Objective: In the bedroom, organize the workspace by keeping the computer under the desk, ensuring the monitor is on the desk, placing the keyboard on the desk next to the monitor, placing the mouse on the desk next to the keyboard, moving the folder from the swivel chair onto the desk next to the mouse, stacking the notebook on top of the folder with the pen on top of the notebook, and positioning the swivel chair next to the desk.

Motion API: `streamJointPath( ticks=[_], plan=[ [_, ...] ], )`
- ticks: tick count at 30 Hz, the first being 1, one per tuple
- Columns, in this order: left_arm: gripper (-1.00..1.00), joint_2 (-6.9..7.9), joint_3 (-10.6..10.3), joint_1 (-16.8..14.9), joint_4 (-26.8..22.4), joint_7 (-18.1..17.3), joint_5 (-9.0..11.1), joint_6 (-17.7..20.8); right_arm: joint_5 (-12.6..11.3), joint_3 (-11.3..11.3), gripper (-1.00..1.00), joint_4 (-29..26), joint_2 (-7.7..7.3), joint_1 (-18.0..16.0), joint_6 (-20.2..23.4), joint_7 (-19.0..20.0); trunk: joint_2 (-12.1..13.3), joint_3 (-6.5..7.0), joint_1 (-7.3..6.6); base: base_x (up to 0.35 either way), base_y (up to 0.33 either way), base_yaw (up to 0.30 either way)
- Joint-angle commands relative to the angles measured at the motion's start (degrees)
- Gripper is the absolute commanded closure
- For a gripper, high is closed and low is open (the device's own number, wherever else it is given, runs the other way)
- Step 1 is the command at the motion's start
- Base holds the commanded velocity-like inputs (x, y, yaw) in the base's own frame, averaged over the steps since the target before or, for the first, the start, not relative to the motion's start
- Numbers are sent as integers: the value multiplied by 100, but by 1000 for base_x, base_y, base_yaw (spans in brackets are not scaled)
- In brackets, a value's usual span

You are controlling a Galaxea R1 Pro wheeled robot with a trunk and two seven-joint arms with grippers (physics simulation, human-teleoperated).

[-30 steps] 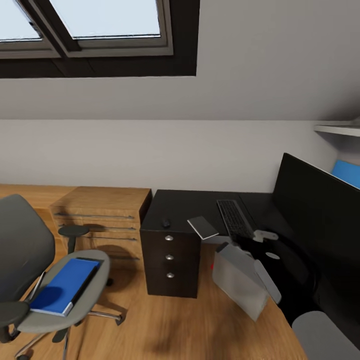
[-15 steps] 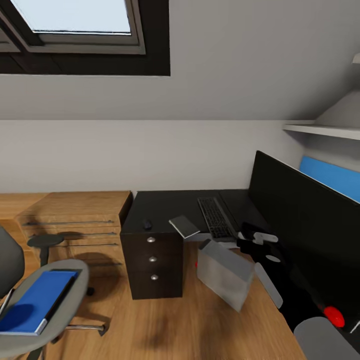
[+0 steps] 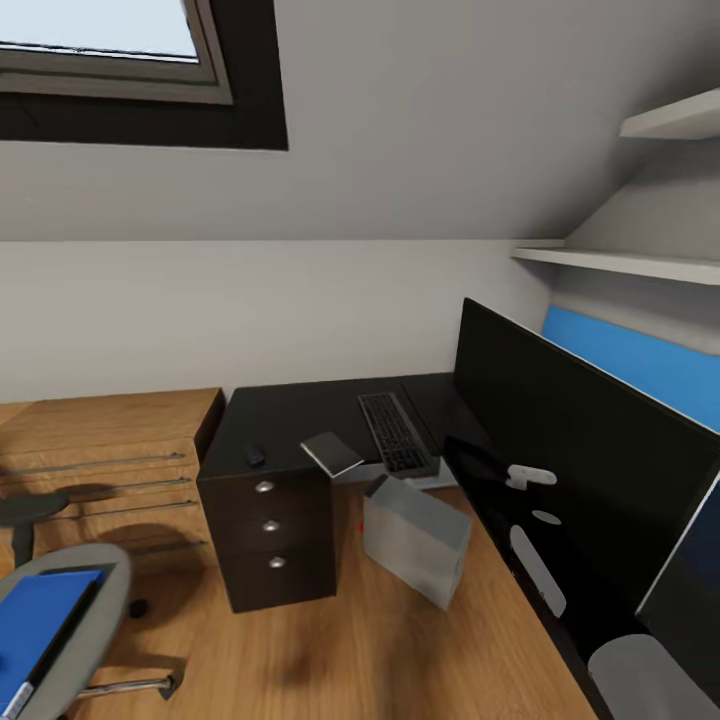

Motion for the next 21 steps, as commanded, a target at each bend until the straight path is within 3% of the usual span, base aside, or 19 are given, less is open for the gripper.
streamJointPath(
  ticks=[1, 7, 14, 21],
  plan=[
    [-100, 0, 20, -3, 3, -51, 42, -12, -51, 27, -100, -7, -7, -6, 14, -54, -4, -7, 0, 0, 0, -259],
    [-100, 1, 20, -3, 3, -51, 42, -16, -51, 32, -100, -4, -2, -6, 16, -54, -4, -7, 0, -49, 0, -184],
    [-100, 1, 20, -3, 3, -51, 42, -14, -44, 43, -100, -2, 16, 12, 11, -47, -4, -7, 0, -257, 0, -29],
    [-100, 7, 20, -3, 3, -51, 42, -21, -48, 53, -100, -2, 21, 19, 3, -46, -4, -7, 0, -72, 0, -3]
  ],
)
